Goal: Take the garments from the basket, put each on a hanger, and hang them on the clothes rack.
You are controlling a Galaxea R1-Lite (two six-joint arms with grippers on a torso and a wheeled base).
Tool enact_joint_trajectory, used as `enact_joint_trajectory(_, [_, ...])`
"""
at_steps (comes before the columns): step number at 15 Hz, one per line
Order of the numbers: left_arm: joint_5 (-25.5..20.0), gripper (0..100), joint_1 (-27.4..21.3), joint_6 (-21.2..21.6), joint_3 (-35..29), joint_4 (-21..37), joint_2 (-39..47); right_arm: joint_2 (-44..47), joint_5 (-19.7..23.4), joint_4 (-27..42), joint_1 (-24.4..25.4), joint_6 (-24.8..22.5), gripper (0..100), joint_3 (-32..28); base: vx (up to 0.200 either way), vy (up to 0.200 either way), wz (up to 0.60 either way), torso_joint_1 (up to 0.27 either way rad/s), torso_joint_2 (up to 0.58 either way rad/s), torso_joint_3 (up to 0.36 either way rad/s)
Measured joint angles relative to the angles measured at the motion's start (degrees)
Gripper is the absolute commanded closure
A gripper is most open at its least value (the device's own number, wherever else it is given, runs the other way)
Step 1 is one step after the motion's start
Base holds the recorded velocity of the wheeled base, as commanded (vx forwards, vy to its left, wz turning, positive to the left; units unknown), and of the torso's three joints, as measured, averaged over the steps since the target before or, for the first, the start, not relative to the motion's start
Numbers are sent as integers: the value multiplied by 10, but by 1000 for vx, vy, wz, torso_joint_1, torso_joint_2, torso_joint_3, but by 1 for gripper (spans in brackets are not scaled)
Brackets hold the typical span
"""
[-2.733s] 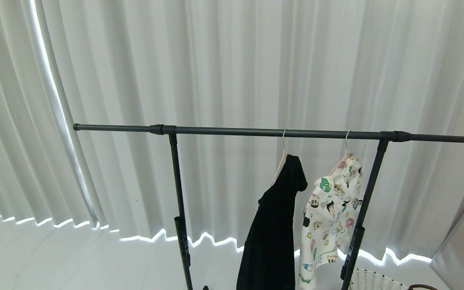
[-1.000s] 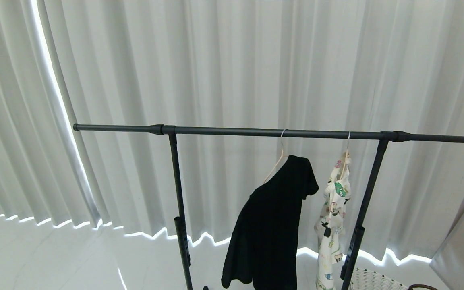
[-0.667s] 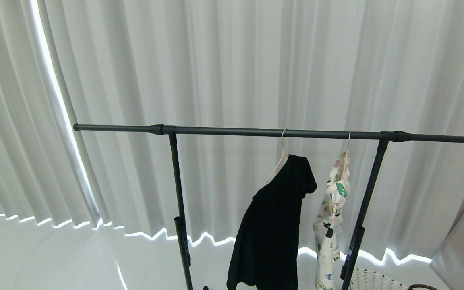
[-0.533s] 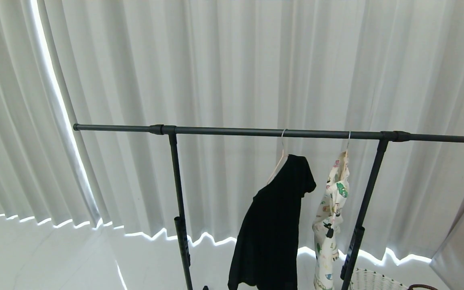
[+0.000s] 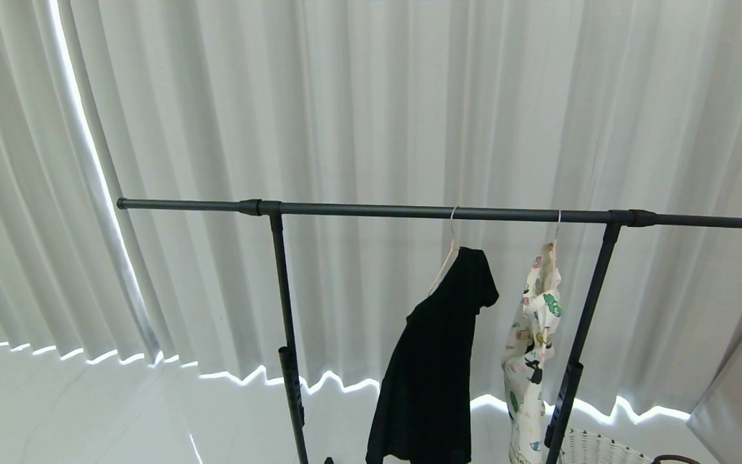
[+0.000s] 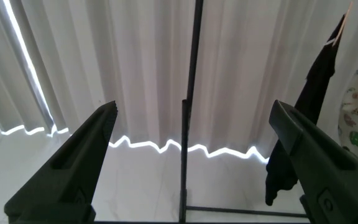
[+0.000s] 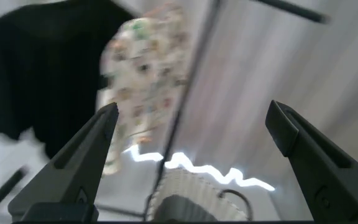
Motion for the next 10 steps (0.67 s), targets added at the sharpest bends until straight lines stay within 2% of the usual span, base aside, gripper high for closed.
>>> enact_joint_trajectory(4, [0,0,0,0,0,0,-1,-5,-30,31,-1,77,0,1,0,0,0,0,0,0])
enact_joint_trajectory(6, [0,0,0,0,0,0,-1,-5,-9,44,1,82,0,1,0,0,0,0,0,0])
enact_joint_trajectory(10, [5,0,20,-16,0,0,-28,-6,-10,44,2,95,0,1,0,0,0,0,0,0])
